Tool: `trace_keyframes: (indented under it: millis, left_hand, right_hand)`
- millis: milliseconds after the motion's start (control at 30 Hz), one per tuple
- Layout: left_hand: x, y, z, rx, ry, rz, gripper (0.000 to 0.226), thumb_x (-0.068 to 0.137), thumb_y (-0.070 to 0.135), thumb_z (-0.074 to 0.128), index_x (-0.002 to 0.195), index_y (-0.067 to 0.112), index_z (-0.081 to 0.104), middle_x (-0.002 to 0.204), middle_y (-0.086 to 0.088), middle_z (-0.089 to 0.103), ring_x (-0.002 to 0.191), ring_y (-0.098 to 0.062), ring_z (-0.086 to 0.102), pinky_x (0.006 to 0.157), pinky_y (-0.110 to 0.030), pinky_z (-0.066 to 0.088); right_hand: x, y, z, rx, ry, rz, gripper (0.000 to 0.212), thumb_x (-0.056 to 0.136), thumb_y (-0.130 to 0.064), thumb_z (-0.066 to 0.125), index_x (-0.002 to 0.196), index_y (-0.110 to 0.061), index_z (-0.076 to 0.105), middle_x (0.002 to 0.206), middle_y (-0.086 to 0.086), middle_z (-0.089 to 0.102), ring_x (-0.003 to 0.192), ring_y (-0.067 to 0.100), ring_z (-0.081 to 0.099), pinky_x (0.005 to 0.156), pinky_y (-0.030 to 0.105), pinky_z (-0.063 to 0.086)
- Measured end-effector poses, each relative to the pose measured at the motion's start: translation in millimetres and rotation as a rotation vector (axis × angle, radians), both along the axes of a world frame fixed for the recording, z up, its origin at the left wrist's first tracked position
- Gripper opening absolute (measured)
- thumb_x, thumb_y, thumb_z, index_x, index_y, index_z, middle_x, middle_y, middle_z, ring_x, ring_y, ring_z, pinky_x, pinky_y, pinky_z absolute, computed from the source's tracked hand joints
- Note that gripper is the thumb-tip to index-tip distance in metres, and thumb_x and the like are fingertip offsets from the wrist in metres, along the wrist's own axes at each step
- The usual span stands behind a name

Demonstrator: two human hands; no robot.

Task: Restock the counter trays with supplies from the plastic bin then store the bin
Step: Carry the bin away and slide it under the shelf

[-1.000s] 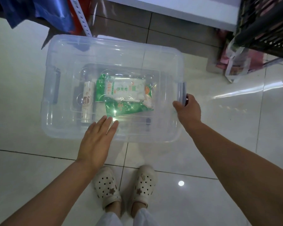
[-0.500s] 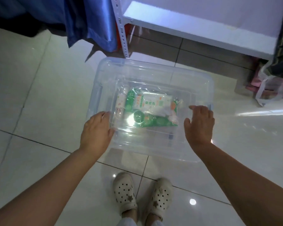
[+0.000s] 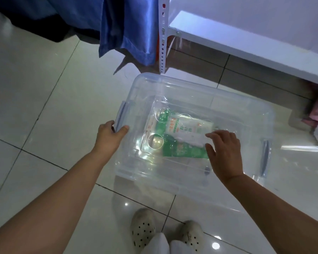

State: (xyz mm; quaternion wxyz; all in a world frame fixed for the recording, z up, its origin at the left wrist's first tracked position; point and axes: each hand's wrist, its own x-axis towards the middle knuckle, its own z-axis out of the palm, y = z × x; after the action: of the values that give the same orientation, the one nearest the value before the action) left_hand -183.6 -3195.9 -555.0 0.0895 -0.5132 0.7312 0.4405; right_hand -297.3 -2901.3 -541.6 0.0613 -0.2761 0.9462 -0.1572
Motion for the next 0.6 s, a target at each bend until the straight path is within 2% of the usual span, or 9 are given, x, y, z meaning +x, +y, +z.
trace_keyframes:
  millis: [67, 167, 300, 400, 500, 567, 600]
  left_hand:
    - [-1, 3, 3, -0.116, -0.019, -0.071, 0.036, 0.085, 0.037, 0.062, 0.099, 0.004, 0.060, 0.098, -0.013, 0.042, 0.083, -0.030, 0.054, 0.076, -0.033, 0.046]
    - [-6, 11, 9, -0.263, -0.065, -0.159, 0.033, 0.087, 0.035, 0.058, 0.088, 0.002, 0.057, 0.096, -0.015, 0.044, 0.076, -0.027, 0.048, 0.069, -0.031, 0.040]
    - [-7, 20, 9, -0.440, -0.076, -0.196, 0.031, 0.090, 0.030, 0.055, 0.073, 0.005, 0.049, 0.096, -0.019, 0.049, 0.069, -0.026, 0.044, 0.060, -0.033, 0.034]
    - [-3, 24, 8, -0.517, -0.071, -0.249, 0.032, 0.092, 0.029, 0.053, 0.077, 0.002, 0.051, 0.097, -0.019, 0.049, 0.066, -0.026, 0.042, 0.057, -0.034, 0.033]
    - [-2, 24, 6, -0.486, -0.013, -0.249, 0.027, 0.091, 0.025, 0.055, 0.077, 0.002, 0.050, 0.097, -0.022, 0.049, 0.063, -0.027, 0.043, 0.058, -0.033, 0.033]
    - [-6, 20, 3, -0.371, 0.047, -0.241, 0.019, 0.091, 0.020, 0.055, 0.095, 0.001, 0.054, 0.104, -0.023, 0.050, 0.075, -0.032, 0.050, 0.067, -0.035, 0.040]
    - [-8, 17, 2, -0.299, 0.055, -0.245, 0.026, 0.091, 0.018, 0.054, 0.112, 0.002, 0.054, 0.111, -0.024, 0.049, 0.088, -0.035, 0.052, 0.077, -0.038, 0.044]
  right_hand:
    - [0, 15, 7, 0.026, -0.002, -0.051, 0.029, 0.071, -0.001, 0.074, 0.099, -0.002, 0.066, 0.099, 0.020, 0.064, 0.092, 0.041, 0.058, 0.078, 0.045, 0.046]
    - [-2, 41, 14, 0.074, 0.004, -0.176, 0.030, 0.071, 0.000, 0.075, 0.100, -0.001, 0.065, 0.100, 0.021, 0.064, 0.091, 0.041, 0.057, 0.079, 0.047, 0.046]
    - [-5, 72, 13, 0.119, -0.004, -0.422, 0.040, 0.078, -0.011, 0.072, 0.114, 0.000, 0.057, 0.118, 0.025, 0.055, 0.108, 0.045, 0.047, 0.089, 0.052, 0.038]
    - [-6, 78, 8, 0.104, -0.007, -0.515, 0.048, 0.080, -0.015, 0.070, 0.121, 0.003, 0.051, 0.126, 0.028, 0.049, 0.114, 0.046, 0.044, 0.093, 0.053, 0.036]
    - [-10, 78, 2, 0.084, -0.003, -0.583, 0.051, 0.082, -0.016, 0.069, 0.124, 0.003, 0.047, 0.129, 0.026, 0.045, 0.115, 0.044, 0.042, 0.094, 0.054, 0.036]
    - [-13, 78, -1, 0.062, -0.002, -0.630, 0.051, 0.082, -0.015, 0.068, 0.124, 0.004, 0.046, 0.130, 0.027, 0.044, 0.117, 0.045, 0.039, 0.095, 0.054, 0.035]
    - [-14, 78, -3, 0.047, -0.006, -0.643, 0.050, 0.082, -0.014, 0.067, 0.123, 0.004, 0.046, 0.129, 0.028, 0.044, 0.117, 0.046, 0.039, 0.096, 0.054, 0.034]
